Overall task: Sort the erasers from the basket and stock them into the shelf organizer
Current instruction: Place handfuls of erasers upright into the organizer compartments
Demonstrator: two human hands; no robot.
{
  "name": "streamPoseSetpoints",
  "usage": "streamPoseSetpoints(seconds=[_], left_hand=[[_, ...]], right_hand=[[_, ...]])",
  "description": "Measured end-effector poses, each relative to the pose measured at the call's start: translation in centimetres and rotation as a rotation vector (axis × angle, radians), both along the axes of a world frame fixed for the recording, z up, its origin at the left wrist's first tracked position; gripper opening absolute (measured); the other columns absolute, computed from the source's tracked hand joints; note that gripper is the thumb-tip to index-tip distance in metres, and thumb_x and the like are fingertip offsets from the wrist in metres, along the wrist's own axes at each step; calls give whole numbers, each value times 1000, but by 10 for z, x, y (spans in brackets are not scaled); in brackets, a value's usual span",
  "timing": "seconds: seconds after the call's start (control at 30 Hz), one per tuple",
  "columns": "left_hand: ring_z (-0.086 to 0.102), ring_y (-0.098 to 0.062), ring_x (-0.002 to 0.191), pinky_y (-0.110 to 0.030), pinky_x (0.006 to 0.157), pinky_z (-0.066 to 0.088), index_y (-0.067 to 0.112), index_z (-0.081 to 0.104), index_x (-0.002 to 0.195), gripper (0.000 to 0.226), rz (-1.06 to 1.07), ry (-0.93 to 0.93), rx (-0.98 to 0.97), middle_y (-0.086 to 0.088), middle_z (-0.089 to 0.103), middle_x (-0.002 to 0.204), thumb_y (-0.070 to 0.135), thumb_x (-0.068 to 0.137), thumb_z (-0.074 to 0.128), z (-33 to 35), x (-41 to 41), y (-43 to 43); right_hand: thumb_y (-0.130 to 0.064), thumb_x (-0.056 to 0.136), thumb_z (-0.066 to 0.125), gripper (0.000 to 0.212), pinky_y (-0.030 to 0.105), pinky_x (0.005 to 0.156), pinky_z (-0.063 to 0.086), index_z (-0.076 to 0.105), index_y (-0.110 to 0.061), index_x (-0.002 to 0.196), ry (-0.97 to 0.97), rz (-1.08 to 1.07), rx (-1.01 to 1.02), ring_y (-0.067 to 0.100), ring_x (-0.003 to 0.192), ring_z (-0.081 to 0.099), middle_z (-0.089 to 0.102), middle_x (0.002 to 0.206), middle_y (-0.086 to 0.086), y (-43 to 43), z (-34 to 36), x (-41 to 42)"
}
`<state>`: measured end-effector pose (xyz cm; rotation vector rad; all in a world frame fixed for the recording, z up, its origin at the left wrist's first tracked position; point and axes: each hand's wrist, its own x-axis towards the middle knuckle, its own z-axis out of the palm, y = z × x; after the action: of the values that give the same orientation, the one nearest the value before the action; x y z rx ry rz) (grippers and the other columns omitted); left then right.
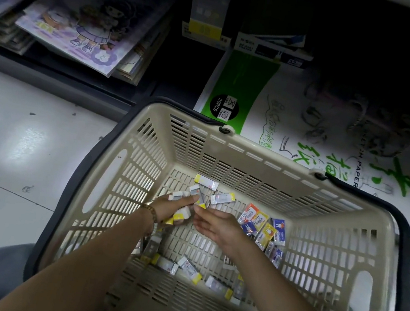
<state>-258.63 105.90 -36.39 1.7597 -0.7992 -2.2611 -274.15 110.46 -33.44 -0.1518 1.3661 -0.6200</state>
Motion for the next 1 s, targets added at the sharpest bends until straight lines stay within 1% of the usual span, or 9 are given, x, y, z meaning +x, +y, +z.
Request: streamPoseSetpoints(seconds=[0.07, 0.13, 0.27, 0.4, 0.5, 0.63, 0.73, 0.87, 1.0], left_hand=[[57, -17, 57, -25, 54, 45, 18, 74, 66, 38, -29, 28, 40, -8, 64, 69, 53, 53, 81, -1, 5, 2], [56, -24, 71, -28, 58, 43, 12, 71, 85, 52, -14, 58, 50, -16, 61, 83, 51, 53, 82, -4, 8, 4], [53, -30, 84, -39, 81, 44, 3, 65, 106, 60, 28, 130, 82, -22, 57, 97, 39, 62, 83, -3, 9, 2], [52, -14, 46, -21, 49, 43, 6, 64, 86, 39, -9, 148, 154, -8, 58, 62, 37, 65, 76, -4, 11, -1], [49, -10, 37, -18, 38, 40, 9, 61, 88, 31, 43, 186, 185, -5, 56, 57, 34, 72, 70, -4, 10, 0], [57, -8, 47, -18, 46, 46, 14, 64, 97, 30, 167, 110, 182, 0, 64, 63, 31, 75, 73, 1, 10, -7], [51, -4, 35, -14, 39, 43, 17, 65, 108, 29, 177, 49, 189, 5, 59, 50, 31, 83, 68, 5, 15, -12], [54, -5, 39, -15, 41, 45, 17, 63, 114, 31, 179, 30, 194, 1, 64, 62, 30, 87, 64, 11, 17, -11], [53, -5, 34, -13, 37, 42, 11, 64, 99, 17, 199, 77, 220, 1, 63, 50, 24, 90, 60, 17, 14, -8]], right_hand=[[-23, 80, 73, 20, 20, 71, 57, 69, -9, 93, 62, 153, -29, 14, 76, 67, 71, 87, 5, 1, 0, -2], [-25, 82, 71, 22, 20, 71, 56, 69, -8, 96, 78, 237, -53, 11, 74, 66, 70, 86, 3, 2, -1, -2], [-25, 83, 70, 30, 20, 74, 55, 67, -3, 104, 53, 265, -62, 11, 76, 66, 70, 89, 5, -1, -4, -1], [-28, 83, 69, 22, 21, 75, 54, 70, -10, 95, 51, 367, -93, 9, 75, 66, 71, 84, 1, -1, -6, -4], [-32, 84, 68, 22, 23, 76, 54, 70, -13, 93, 50, 408, -116, 10, 75, 67, 72, 83, -1, -2, -7, -4], [-41, 89, 59, 28, 24, 69, 56, 70, -14, 92, 117, 290, -149, 18, 80, 69, 73, 86, 2, -5, -10, -7], [-22, 90, 61, 20, 23, 60, 53, 64, -10, 106, 426, 156, -318, 15, 66, 63, 68, 81, 3, -7, -18, -21], [-10, 86, 67, 40, 35, 78, 50, 56, -9, 125, 600, 248, -360, 21, 71, 58, 63, 79, 26, -7, -33, -34], [-11, 82, 71, 45, 34, 82, 50, 57, -14, 124, 657, 292, -352, 26, 78, 61, 60, 73, 12, -10, -44, -34]])
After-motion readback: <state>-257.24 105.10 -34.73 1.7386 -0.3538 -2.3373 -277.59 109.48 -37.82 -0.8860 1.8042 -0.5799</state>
